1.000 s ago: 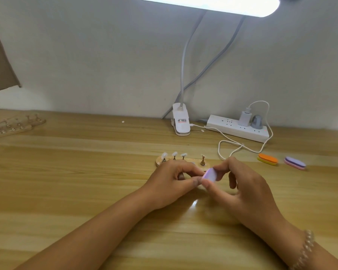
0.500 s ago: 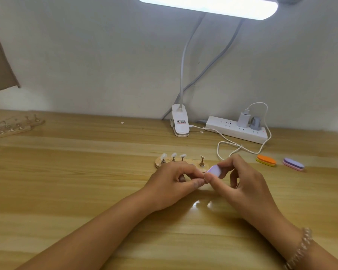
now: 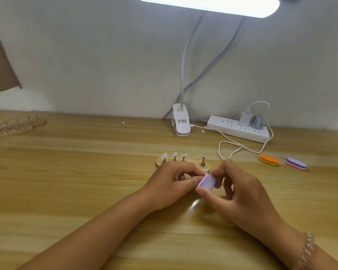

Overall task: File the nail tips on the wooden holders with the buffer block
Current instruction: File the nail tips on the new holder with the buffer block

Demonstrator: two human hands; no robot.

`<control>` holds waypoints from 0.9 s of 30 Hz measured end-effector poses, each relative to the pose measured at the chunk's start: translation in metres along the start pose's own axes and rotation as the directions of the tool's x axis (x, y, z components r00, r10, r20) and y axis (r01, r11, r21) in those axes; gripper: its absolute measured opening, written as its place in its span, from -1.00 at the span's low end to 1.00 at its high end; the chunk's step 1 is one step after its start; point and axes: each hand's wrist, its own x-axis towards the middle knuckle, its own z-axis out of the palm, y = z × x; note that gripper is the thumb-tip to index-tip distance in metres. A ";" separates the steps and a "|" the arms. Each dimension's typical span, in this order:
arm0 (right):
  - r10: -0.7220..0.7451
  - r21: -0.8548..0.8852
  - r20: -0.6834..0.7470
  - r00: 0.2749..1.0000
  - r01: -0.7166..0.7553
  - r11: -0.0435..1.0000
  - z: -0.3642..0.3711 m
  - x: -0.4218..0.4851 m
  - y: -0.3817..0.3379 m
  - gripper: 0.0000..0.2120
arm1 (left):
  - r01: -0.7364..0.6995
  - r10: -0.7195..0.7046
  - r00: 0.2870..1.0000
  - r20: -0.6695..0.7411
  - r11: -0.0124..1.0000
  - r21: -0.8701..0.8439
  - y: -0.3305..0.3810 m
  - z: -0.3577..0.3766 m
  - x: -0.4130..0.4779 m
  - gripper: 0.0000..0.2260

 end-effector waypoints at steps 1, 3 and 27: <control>0.020 0.014 -0.001 1.000 -0.020 1.000 -0.001 0.002 0.000 -0.62 | -0.002 0.002 1.000 0.000 1.000 0.003 0.000 0.000 0.000 -0.87; 0.107 0.058 -0.049 0.993 -0.105 0.993 -0.003 0.006 0.005 -0.56 | -0.011 0.011 1.000 0.006 1.000 0.020 0.001 0.001 -0.001 -0.89; -0.005 -0.040 0.008 1.000 0.005 0.999 -0.001 -0.003 0.000 -0.66 | -0.012 0.011 0.999 0.040 1.000 0.016 0.004 -0.002 -0.003 -0.82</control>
